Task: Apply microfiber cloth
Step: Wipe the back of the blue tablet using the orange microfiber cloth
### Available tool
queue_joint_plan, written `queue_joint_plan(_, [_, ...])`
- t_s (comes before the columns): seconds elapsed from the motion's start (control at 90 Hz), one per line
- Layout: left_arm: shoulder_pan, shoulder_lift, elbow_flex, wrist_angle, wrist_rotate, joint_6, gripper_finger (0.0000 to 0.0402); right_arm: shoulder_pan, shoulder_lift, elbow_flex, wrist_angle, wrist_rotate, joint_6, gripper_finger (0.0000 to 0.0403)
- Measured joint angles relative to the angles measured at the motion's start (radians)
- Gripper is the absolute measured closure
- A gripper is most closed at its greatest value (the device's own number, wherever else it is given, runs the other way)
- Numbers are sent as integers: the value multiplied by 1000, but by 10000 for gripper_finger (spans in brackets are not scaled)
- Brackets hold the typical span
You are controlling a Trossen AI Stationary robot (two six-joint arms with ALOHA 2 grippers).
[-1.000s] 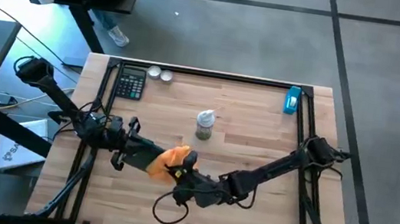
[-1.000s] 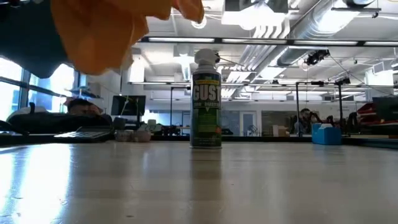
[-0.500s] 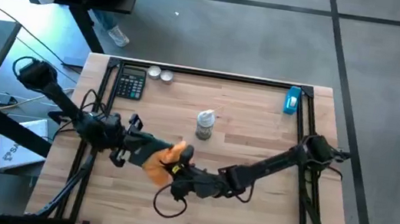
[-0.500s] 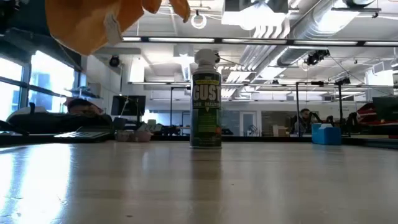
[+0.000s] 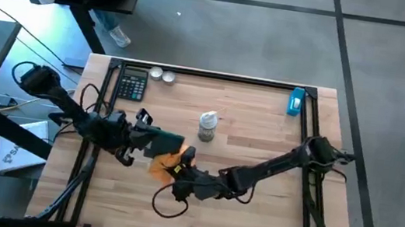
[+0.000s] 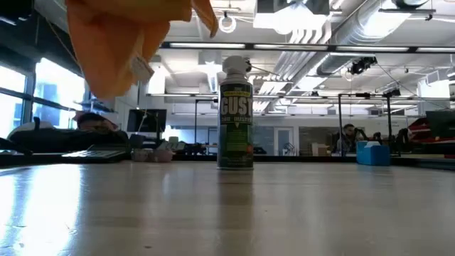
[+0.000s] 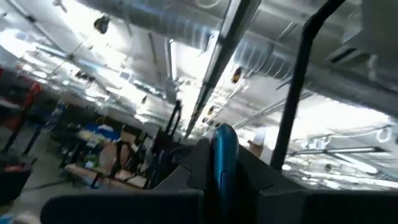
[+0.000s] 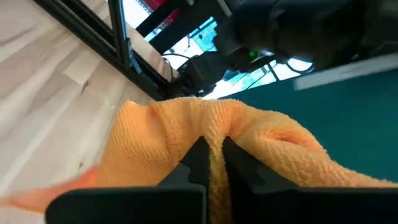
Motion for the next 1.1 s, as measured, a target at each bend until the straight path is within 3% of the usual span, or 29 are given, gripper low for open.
queue_joint_plan(0.233, [-1, -18, 18, 67, 54, -30, 388, 14, 2, -1, -19, 7, 23, 403])
queue_joint_plan(0.467, [-16, -40, 25, 57, 92, -24, 388, 23, 2, -2, -18, 115, 24, 403])
queue_joint_plan(0.578, [-26, -43, 24, 32, 81, -12, 388, 45, 2, -2, 15, 150, -49, 403])
queue_joint_plan(0.822, [-32, -43, 24, 8, 60, 10, 388, 92, 2, -2, 74, 154, -147, 403])
queue_joint_plan(1.1, [-37, -52, 24, 8, 49, 52, 388, 120, -4, -2, -6, 125, -68, 403])
